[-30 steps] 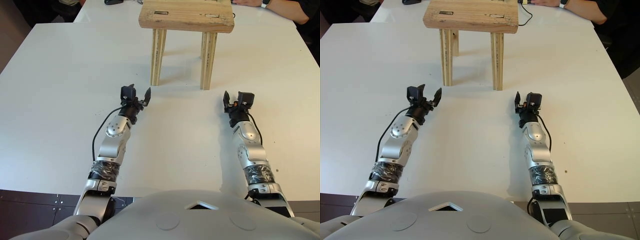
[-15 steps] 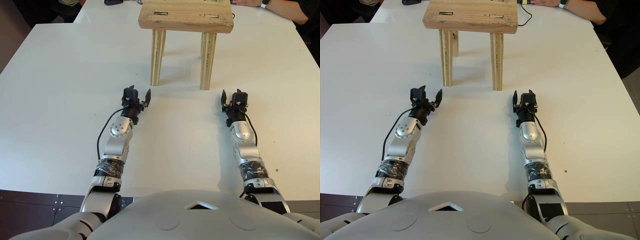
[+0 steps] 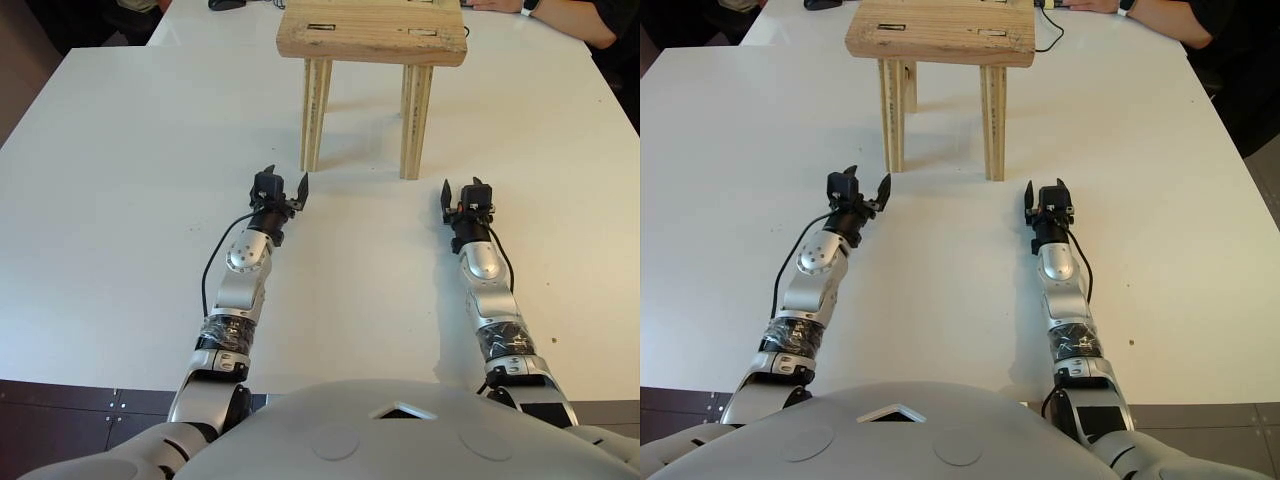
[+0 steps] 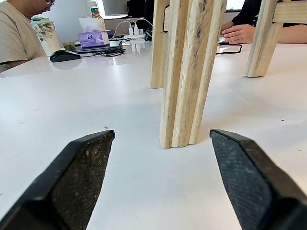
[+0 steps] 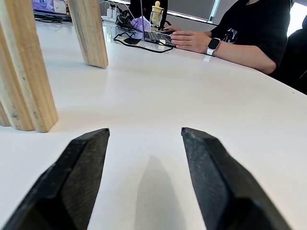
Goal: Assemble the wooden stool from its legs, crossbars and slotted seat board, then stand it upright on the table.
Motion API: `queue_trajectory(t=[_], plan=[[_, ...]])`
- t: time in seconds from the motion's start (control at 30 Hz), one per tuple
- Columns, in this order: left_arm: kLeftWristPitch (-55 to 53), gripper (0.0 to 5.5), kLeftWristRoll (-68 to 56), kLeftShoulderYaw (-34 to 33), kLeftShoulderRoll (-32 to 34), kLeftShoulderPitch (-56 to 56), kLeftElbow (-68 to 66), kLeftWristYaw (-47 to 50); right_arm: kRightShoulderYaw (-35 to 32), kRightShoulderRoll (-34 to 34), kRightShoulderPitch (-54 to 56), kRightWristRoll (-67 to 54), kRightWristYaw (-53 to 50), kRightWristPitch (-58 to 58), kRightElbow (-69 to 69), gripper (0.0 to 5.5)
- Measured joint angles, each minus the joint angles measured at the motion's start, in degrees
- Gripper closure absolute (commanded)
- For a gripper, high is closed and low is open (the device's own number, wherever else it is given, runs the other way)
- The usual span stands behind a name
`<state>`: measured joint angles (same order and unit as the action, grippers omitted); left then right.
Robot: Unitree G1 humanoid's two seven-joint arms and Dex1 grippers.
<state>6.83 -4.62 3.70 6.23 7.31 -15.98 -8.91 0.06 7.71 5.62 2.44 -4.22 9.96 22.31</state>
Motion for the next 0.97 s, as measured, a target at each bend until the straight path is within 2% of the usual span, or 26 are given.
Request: queue_trajectory(t=[0.23, 0.53, 0.7, 0.97], plan=[[-2.77, 1.81, 0.08, 1.24, -0.76, -1.18, 8.31, 0.02, 0.89, -2.23, -5.24, 1.19, -0.4, -3.79, -8.69, 2.74], [0.85, 1.81, -0.22, 2.47, -3.49, -6.29, 22.51, 0.51, 4.65, -3.7, -13.6, 5.44, -0.98, -2.02, -33.24, 2.74], [0.62, 1.81, -4.6, 2.48, -4.1, -7.64, 30.14, -1.69, 6.13, -5.7, -13.35, 5.74, -0.61, -6.15, -44.33, 2.74], [-0.97, 1.81, -5.42, 0.61, -3.71, -4.94, 31.33, -2.2, 6.99, -7.62, -10.9, 7.52, -0.67, -10.89, -48.95, 2.74]])
